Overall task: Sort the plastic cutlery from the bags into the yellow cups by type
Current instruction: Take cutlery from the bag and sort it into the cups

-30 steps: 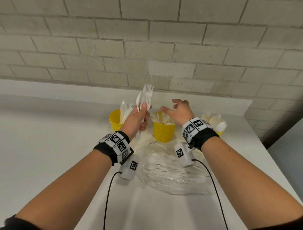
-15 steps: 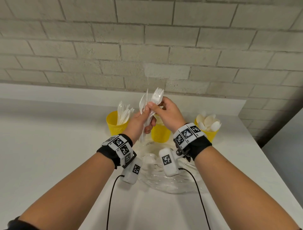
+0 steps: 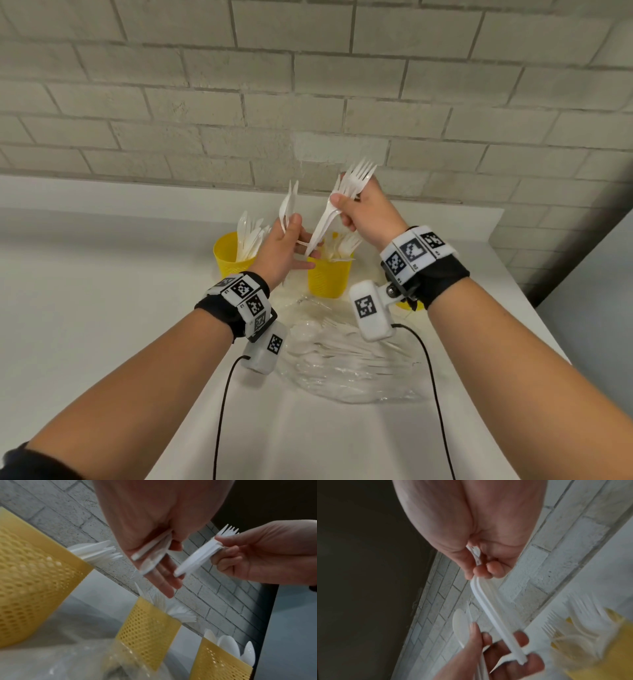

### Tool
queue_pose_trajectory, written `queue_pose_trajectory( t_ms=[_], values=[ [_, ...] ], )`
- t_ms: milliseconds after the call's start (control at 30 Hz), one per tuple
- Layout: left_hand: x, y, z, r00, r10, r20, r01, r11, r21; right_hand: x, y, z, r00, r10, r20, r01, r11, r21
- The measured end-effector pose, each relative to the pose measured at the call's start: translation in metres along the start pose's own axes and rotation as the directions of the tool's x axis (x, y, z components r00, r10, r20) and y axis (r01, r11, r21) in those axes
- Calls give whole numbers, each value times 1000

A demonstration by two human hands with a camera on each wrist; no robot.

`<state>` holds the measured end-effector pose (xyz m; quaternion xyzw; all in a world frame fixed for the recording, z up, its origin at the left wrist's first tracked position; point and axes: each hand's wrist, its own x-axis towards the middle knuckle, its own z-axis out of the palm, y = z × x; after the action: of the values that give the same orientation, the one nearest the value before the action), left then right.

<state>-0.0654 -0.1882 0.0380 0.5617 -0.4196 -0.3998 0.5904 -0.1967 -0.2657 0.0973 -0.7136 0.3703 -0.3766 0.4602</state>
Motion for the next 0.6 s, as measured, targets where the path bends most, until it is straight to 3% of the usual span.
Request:
queue_pose_trajectory(
  t_ms=[133, 233, 333, 433, 600],
  values=[
    [1, 5, -10, 996, 2, -92, 5, 997, 73, 17, 8, -6, 994, 22, -103, -28, 998, -59],
    [3, 6, -12, 995, 24, -96, -9, 988, 156, 21, 22, 2, 984, 96, -150, -113, 988, -109],
    [2, 5, -12, 998, 26, -50, -18, 985, 169, 19, 45, 18, 972, 208, -105, -226, 954, -197],
    [-1, 3, -15, 998, 33, -46, -23, 980, 196, 19, 59, 23, 966, 259, -19, -254, 927, -275],
    [-3, 2, -23, 998, 29, -52, -24, 994, 103, 20, 58, 13, 969, 247, -21, -248, 964, -101]
  ],
)
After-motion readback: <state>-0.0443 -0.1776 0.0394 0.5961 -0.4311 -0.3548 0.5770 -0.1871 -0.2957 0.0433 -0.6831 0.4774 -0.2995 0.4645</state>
